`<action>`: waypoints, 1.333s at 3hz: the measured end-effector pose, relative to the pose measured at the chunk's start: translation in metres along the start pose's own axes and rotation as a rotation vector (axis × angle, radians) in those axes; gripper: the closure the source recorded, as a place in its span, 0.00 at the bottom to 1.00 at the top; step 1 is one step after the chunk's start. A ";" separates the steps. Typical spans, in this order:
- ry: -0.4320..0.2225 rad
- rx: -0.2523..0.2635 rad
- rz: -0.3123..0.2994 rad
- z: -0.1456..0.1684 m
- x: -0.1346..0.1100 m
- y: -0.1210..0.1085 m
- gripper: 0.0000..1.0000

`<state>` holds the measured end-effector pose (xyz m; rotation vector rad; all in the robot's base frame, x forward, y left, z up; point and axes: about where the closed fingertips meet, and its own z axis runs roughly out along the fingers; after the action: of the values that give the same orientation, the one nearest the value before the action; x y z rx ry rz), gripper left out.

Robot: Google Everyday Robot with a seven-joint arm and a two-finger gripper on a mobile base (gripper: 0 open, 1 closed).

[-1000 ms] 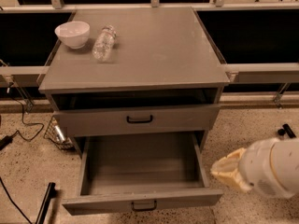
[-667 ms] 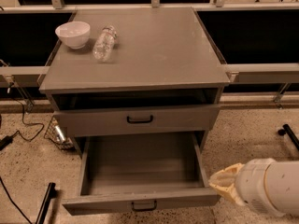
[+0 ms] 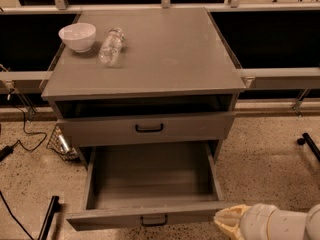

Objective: Close middle drawer

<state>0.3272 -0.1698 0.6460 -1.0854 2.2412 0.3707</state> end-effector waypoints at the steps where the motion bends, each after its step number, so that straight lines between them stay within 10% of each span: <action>1: -0.015 -0.056 0.001 0.021 0.017 0.006 1.00; 4: -0.016 -0.115 -0.004 0.075 0.055 0.017 1.00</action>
Offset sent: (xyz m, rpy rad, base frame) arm -0.0043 0.0037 -0.0278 0.0388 0.0229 0.0377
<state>0.3181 -0.1562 0.5534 -1.1407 2.2265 0.5099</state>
